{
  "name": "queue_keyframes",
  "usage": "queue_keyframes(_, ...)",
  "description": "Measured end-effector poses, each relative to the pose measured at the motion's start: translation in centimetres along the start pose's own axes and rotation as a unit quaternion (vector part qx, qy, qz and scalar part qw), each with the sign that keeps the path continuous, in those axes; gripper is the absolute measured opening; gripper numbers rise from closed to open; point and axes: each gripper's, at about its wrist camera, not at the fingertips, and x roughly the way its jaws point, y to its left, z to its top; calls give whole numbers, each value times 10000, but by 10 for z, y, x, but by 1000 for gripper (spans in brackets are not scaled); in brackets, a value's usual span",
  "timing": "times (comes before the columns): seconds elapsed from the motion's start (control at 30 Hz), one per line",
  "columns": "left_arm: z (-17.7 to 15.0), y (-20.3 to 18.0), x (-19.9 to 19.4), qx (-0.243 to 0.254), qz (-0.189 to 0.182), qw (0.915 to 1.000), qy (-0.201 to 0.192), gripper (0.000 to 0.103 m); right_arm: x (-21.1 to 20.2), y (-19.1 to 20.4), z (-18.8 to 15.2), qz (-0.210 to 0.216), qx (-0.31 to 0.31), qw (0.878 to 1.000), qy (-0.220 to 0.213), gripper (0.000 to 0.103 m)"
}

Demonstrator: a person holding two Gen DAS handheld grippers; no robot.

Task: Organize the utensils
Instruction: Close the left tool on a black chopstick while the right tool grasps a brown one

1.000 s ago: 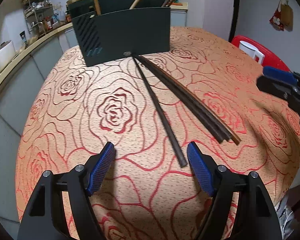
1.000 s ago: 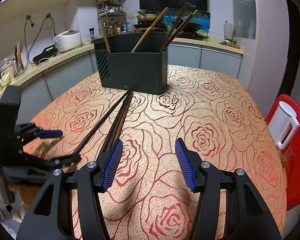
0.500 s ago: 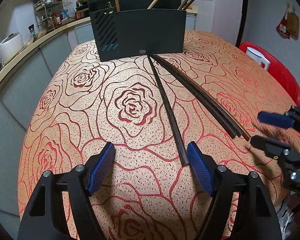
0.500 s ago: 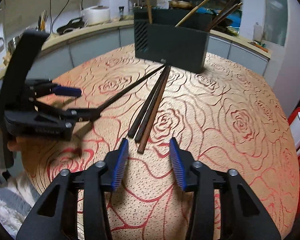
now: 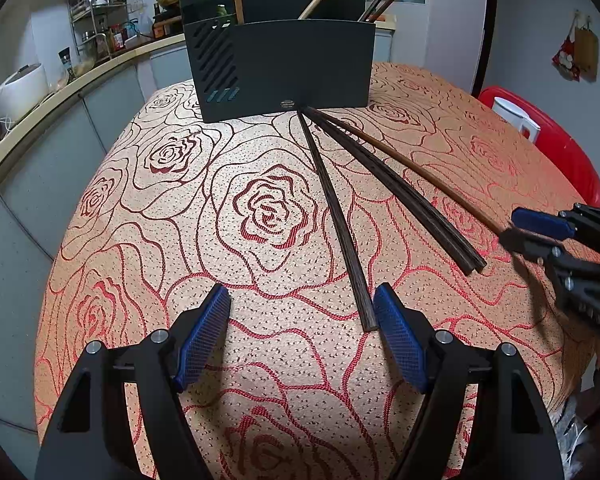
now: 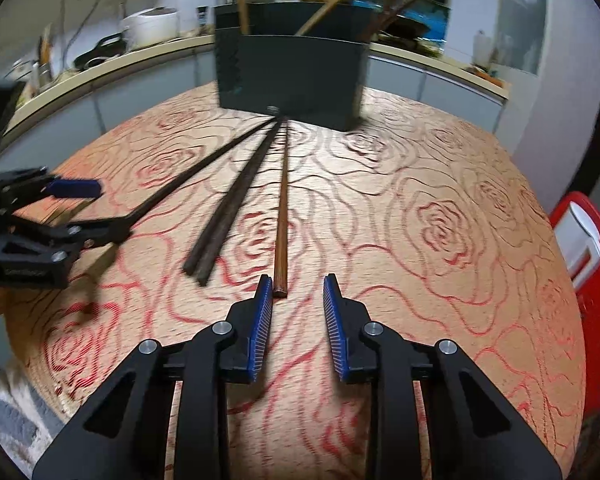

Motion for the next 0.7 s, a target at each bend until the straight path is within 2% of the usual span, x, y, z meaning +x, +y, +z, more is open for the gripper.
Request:
queue_keyframes(0.23,-2,-3,-1,8,-53,9999,-89,67,5,4,2,228,33,9997,-20,25)
queue_keyframes(0.7,-3,-17,-5,242,-253,9989,-302,13,11,-2,9,437,264,9987,36,8)
